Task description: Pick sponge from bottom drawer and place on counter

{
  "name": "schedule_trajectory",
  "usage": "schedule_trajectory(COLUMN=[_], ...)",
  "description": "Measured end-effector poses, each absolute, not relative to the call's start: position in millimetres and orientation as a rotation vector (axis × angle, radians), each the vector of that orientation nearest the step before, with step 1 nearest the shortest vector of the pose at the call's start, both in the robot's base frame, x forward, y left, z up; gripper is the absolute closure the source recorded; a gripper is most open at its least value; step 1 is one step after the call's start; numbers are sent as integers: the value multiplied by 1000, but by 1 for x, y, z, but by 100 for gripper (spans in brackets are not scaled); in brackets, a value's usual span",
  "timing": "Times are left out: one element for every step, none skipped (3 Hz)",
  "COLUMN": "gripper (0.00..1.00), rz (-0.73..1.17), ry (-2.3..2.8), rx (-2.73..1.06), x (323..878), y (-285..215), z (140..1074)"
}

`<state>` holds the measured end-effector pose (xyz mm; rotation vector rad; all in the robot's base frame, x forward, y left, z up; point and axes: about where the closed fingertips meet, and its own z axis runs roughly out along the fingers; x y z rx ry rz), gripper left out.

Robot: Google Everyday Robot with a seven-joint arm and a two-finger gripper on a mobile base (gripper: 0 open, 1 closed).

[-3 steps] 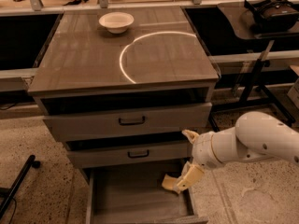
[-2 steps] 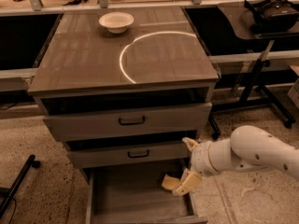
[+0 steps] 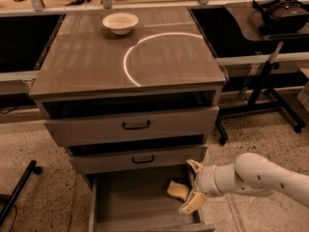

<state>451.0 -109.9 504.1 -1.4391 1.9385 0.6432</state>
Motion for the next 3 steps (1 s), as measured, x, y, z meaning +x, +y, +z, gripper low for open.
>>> schedule_trajectory(gripper=[0, 0, 0], rz=[643, 613, 595], ry=[1939, 1957, 1927], rx=[-1439, -1446, -1495], x=[451, 460, 491], y=[-110, -112, -116], z=[504, 481, 404])
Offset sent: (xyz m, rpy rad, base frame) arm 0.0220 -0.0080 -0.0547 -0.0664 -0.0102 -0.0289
